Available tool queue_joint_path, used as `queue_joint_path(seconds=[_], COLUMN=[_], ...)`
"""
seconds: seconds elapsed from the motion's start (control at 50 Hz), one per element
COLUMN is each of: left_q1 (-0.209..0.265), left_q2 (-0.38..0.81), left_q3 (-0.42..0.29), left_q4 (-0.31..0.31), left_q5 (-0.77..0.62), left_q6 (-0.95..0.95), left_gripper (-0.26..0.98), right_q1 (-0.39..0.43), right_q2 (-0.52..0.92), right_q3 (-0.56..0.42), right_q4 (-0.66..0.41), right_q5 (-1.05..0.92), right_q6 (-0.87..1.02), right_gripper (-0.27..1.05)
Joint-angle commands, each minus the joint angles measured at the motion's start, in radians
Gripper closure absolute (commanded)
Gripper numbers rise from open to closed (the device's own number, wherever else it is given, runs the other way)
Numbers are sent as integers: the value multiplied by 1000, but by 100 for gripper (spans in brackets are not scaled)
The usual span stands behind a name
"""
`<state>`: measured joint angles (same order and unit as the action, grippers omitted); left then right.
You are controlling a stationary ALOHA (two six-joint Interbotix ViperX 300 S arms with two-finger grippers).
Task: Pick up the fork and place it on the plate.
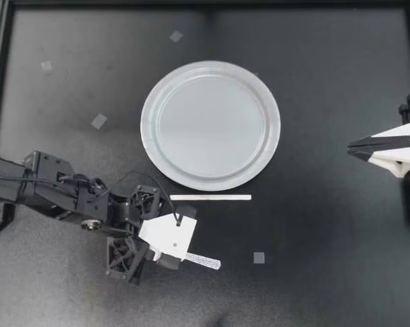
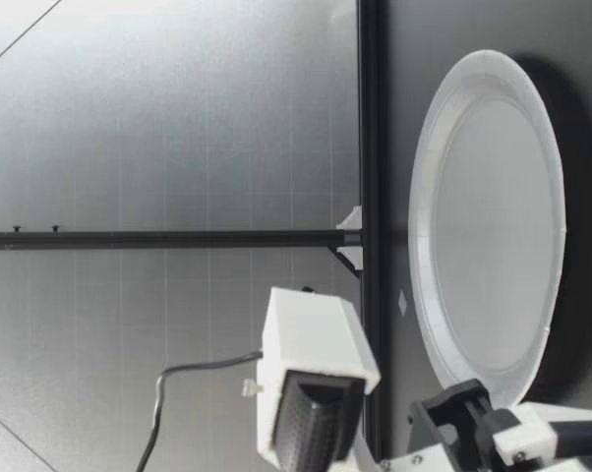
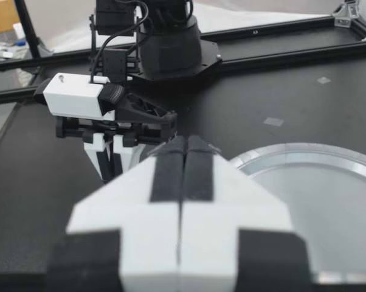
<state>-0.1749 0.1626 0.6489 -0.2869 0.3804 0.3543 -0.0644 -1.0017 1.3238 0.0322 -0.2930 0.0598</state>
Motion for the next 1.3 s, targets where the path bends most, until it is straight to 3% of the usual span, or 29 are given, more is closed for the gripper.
queue_joint_path(seconds=[0.0,0.16,0.3,0.4,0.54,0.64,0.74,0.8,0.96,1.08,1.28], left_q1=[0,3,5,5,5,5,5,5,5,5,5], left_q2=[-58,-213,-321,-393,-456,-449,-414,-391,-313,-272,-245], left_q3=[-29,-51,-9,61,190,273,293,279,158,110,126], left_q4=[0,-6,-49,-89,-187,-187,-118,-67,78,110,107], left_q5=[-11,-163,-423,-653,-983,-1169,-1216,-1227,-1230,-1230,-1232], left_q6=[-8,-37,-147,-304,-672,-1015,-1296,-1396,-1559,-1609,-1689], left_gripper=[71,71,71,71,71,71,71,71,71,71,71], right_q1=[-6,-9,-12,-38,-80,-107,-124,-129,-129,-127,-127], right_q2=[5,31,77,109,156,202,258,299,451,545,586], right_q3=[-21,-110,-215,-279,-341,-365,-368,-367,-376,-385,-388], right_q4=[-2,-89,-163,-163,-181,-199,-219,-221,-222,-215,-198], right_q5=[-11,61,170,206,206,199,132,63,-91,-198,-322], right_q6=[-9,-164,-419,-557,-684,-781,-885,-939,-1131,-1267,-1381], right_gripper=[91,91,90,85,62,30,7,9,12,12,12])
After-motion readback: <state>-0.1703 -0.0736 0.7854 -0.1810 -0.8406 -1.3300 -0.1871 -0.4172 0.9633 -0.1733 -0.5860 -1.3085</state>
